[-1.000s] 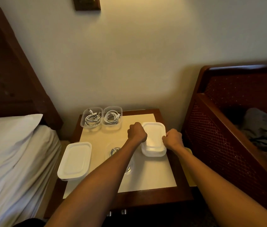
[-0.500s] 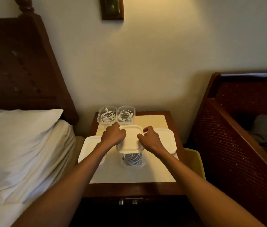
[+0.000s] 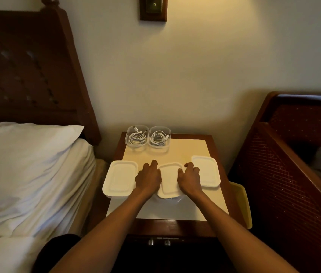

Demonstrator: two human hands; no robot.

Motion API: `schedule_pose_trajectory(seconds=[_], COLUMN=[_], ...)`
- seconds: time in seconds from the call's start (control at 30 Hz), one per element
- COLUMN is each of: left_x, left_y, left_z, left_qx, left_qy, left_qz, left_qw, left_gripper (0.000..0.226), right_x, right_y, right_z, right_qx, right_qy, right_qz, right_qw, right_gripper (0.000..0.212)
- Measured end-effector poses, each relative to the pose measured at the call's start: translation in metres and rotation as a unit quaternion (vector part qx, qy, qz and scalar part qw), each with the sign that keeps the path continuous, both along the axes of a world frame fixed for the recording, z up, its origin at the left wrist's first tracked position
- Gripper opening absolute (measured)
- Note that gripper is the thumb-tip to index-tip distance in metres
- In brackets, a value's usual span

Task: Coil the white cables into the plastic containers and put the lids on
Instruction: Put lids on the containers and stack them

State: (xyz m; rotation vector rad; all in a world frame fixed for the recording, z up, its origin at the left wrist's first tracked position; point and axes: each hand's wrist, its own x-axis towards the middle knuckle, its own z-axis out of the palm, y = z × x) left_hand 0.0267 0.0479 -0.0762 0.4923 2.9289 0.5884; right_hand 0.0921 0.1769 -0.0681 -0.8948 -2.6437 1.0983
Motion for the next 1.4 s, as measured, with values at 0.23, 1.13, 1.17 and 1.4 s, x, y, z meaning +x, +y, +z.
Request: schedule_pose_trajectory(seconds=[0.23, 1.13, 1.17, 1.4], left_x=[-0.005, 0.009, 0.009, 0.007], left_y=[0.002, -0.001, -0.001, -0.002], left_z=[-0.010, -0.020, -0.020, -0.011], left_qx=[-0.010, 0.142, 0.144, 0.101], left_qy=[0.035, 0.072, 0.069, -0.019], left_qz=[-0.027, 0.007, 0.006, -0.014], left_qw=[0.999, 0.987, 0.987, 0.995], left_gripper=[0.034, 0.039, 0.039, 0.042], right_x=[-0.003, 0.005, 0.005, 0.004], right_y=[-0.010, -0.023, -0.023, -0.022], right_z=[-0.024, -0.037, -0.037, -0.037], right_qx=[-0.014, 0.063, 0.063, 0.047], right_qy=[0.001, 0.025, 0.022, 0.014], right_qz=[0.041, 0.013, 0.014, 0.022], right_qw=[0.999, 0.998, 0.998, 0.999], right_gripper=[0.040, 0.049, 0.049, 0.050])
